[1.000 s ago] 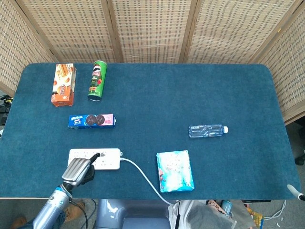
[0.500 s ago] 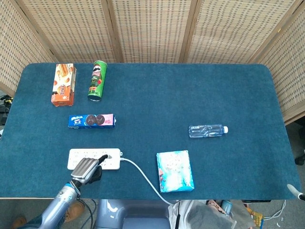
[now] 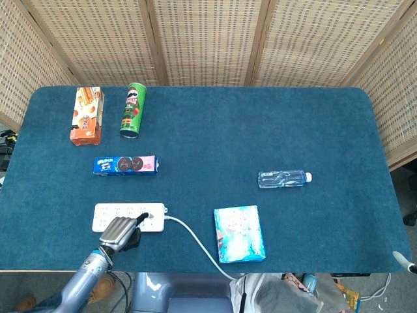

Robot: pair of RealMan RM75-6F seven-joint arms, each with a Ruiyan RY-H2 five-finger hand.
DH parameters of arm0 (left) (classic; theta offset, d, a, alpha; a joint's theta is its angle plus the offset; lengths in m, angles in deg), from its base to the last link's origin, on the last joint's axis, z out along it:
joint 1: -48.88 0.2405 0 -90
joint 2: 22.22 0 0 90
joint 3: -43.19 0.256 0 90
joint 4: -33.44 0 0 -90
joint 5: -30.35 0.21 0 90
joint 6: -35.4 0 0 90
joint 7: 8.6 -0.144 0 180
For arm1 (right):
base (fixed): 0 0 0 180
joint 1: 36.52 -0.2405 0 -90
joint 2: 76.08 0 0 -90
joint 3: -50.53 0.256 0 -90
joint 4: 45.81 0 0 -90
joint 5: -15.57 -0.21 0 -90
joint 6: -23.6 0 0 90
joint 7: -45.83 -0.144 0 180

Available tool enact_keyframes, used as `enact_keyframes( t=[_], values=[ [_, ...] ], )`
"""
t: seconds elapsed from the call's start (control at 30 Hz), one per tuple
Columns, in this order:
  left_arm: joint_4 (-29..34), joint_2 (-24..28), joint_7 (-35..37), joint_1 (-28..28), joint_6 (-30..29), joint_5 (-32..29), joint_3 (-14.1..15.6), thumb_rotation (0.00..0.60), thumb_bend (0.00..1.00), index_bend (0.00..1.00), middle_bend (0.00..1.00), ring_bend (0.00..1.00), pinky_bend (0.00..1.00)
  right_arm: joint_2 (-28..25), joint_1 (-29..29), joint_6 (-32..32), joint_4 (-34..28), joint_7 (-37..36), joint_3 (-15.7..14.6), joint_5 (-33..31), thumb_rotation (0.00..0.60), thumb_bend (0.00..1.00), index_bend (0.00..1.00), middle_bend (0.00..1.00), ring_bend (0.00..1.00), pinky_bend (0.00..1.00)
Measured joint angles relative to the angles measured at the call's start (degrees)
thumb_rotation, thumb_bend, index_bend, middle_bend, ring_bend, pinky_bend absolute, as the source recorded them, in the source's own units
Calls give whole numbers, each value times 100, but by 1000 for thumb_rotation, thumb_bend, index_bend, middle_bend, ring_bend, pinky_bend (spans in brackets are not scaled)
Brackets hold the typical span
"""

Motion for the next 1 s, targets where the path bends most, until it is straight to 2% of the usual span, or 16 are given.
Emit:
enact_keyframes(
  t=[0.4,0.5,0.6,0.63,0.67,0.7,0.73,0.77,0.8,0.83,0.87,1.0],
  values=[
    [13,28,41,-104,-9,-144,99,600,1000,204,1000,1000,1000,7,-1,-11,11,-6,5,4,600,0,0,0,0,0],
    [84,97,269,-20,-234,166,50,600,1000,204,1000,1000,1000,14,-7,-5,9,20,4,10,600,0,0,0,0,0],
    [186,256,646,139,-707,776,8,600,1000,203,1000,1000,1000,18,-7,-19,2,40,-6,39,600,0,0,0,0,0],
    [233,351,823,211,-915,1058,-3,600,962,195,996,1000,998,19,-6,-25,-3,47,-10,48,600,0,0,0,0,0],
    [267,433,956,268,-1079,1273,-11,600,831,166,969,986,974,19,-4,-32,-7,54,-13,55,600,0,0,0,0,0],
    [295,518,1090,326,-1253,1485,-17,600,671,128,923,949,929,19,-2,-40,-13,62,-16,63,600,0,0,0,0,0],
    [321,632,1253,406,-1493,1757,-25,600,377,69,776,822,771,18,2,-50,-17,66,-18,67,600,0,0,0,0,0],
    [329,722,1362,471,-1675,1951,-27,600,141,21,514,567,506,18,5,-58,-20,69,-19,71,600,0,0,0,0,0],
    [329,829,1467,538,-1853,2134,-20,600,41,3,336,380,326,18,10,-72,-23,72,-20,75,600,0,0,0,0,0],
    [325,1007,1583,617,-2057,2337,9,600,0,0,91,118,85,18,13,-81,-26,76,-22,81,600,0,0,0,0,0],
    [325,1161,1631,669,-2166,2439,35,600,0,0,5,13,9,19,15,-88,-31,84,-25,90,600,0,0,0,0,0],
    [309,1687,1393,919,-2322,2503,126,600,0,0,0,0,0,21,25,-118,-52,126,-37,121,600,0,0,0,0,0]
  ],
)
